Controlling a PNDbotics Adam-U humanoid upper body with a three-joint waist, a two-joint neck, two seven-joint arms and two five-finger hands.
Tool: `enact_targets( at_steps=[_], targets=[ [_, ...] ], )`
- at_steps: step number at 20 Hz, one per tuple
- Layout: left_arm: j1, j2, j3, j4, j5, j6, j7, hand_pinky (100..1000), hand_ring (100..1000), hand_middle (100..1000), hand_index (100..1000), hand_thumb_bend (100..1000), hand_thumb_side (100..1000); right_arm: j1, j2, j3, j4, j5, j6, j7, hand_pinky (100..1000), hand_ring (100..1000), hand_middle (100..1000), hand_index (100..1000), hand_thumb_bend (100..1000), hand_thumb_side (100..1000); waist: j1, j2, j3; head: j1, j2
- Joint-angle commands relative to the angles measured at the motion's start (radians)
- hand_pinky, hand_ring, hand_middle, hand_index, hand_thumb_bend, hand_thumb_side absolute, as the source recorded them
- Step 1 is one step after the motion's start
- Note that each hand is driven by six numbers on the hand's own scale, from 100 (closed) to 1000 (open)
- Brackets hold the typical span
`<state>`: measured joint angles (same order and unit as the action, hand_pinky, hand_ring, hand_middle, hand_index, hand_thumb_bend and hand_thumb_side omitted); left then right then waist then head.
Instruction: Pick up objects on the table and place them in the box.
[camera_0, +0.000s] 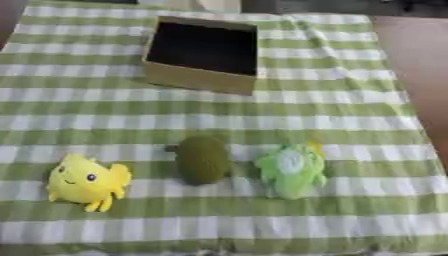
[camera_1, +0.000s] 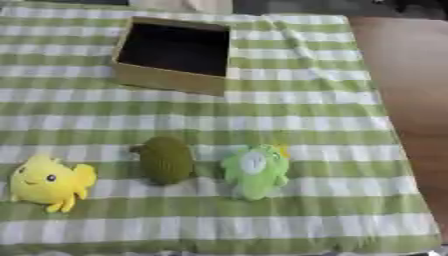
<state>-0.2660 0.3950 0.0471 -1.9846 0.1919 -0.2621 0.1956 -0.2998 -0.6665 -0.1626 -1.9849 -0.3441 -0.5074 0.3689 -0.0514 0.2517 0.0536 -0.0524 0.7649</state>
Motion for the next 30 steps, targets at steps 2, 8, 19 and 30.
enact_targets(
  at_steps=[2, 8, 19, 30],
  targets=[
    [-0.022, 0.02, -0.004, -0.015, 0.003, -0.003, -0.004, 630, 719, 661, 781, 100, 598, -0.036, -0.151, 0.052, 0.002, 0.09, -0.118, 0.016, 899, 907, 792, 914, 100, 100, -0.01, -0.023, -0.004, -0.004, 0.005],
    [-0.032, 0.025, -0.012, -0.015, 0.007, -0.002, -0.012, 629, 719, 661, 781, 100, 597, -0.08, -0.291, 0.156, 0.056, 0.273, -0.274, -0.009, 880, 910, 827, 912, 100, 100, -0.009, -0.023, -0.004, -0.007, 0.005],
    [-0.037, 0.025, -0.021, -0.015, 0.014, 0.002, -0.028, 627, 719, 661, 780, 100, 596, -0.139, -0.347, 0.313, 0.097, 0.501, -0.347, 0.0, 899, 922, 848, 923, 100, 102, -0.003, -0.013, 0.0, -0.024, 0.005],
    [-0.039, 0.02, -0.03, -0.015, 0.021, 0.01, -0.043, 625, 719, 662, 779, 100, 597, -0.207, -0.287, 0.434, 0.158, 0.471, -0.288, 0.153, 955, 955, 837, 976, 100, 229, -0.006, -0.011, 0.01, -0.032, 0.005]
  ],
)
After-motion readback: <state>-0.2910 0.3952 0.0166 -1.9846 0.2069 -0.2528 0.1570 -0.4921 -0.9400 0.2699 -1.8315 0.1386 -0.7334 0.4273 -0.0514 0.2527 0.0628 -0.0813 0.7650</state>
